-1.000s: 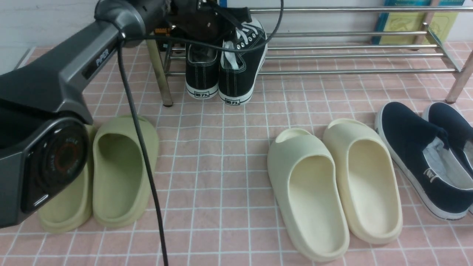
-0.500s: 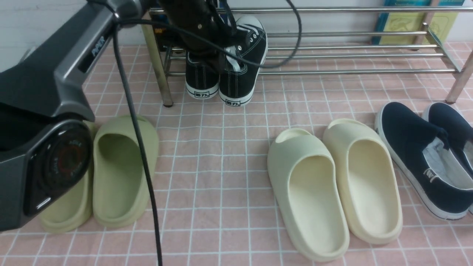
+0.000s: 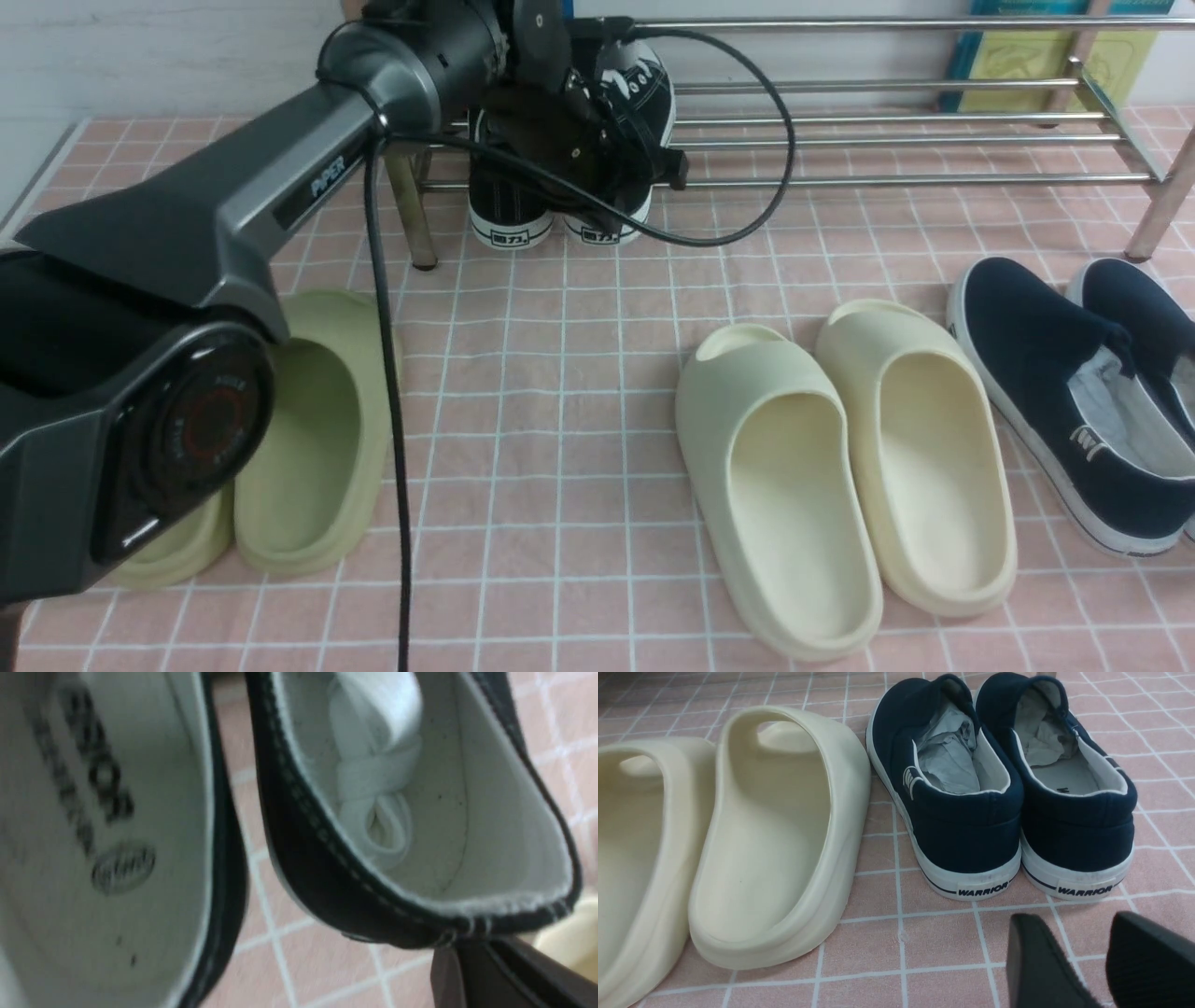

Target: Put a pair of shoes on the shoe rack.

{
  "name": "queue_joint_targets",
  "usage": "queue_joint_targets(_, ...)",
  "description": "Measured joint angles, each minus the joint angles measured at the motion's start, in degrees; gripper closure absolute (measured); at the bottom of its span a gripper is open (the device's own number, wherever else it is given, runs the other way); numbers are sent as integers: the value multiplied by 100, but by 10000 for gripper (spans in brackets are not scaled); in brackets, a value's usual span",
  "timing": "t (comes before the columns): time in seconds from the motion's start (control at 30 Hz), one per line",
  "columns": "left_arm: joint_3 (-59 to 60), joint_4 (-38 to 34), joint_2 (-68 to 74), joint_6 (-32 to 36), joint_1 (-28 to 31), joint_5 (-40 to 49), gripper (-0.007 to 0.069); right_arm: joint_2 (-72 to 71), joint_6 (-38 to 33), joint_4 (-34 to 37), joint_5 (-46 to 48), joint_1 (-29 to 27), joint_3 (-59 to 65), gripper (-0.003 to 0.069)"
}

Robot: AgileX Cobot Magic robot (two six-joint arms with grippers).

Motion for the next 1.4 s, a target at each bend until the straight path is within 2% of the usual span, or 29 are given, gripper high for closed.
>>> queue_joint_targets(0.37, 11, 191, -252, -26, 0, 221, 622, 0, 0, 0, 0, 0, 0, 419)
queue_joint_targets(0.57, 11, 454, -1474, -26, 10, 790, 622, 0, 0, 0, 0, 0, 0, 419)
queue_joint_targets(0.67, -2, 736, -2214, -9, 10, 1175, 622, 0, 0, 0, 0, 0, 0, 419)
queue_joint_targets(0.73, -2, 1124, -2893, 37, 10, 1763, 622, 0, 0, 0, 0, 0, 0, 419)
queue_joint_targets(0.83, 134, 1369, -3342, 61, 10, 1859, 622, 0, 0, 0, 0, 0, 0, 419)
queue_joint_targets(1.03, 2132, 1547, -5188, -20, 10, 1837, 622, 0, 0, 0, 0, 0, 0, 419)
queue_joint_targets(1.23, 4771, 1578, -7255, -473, 10, 1046, 622, 0, 0, 0, 0, 0, 0, 419)
queue_joint_targets(1.4, 6233, 1585, -8352, -900, 10, 717, 622, 0, 0, 0, 0, 0, 0, 419)
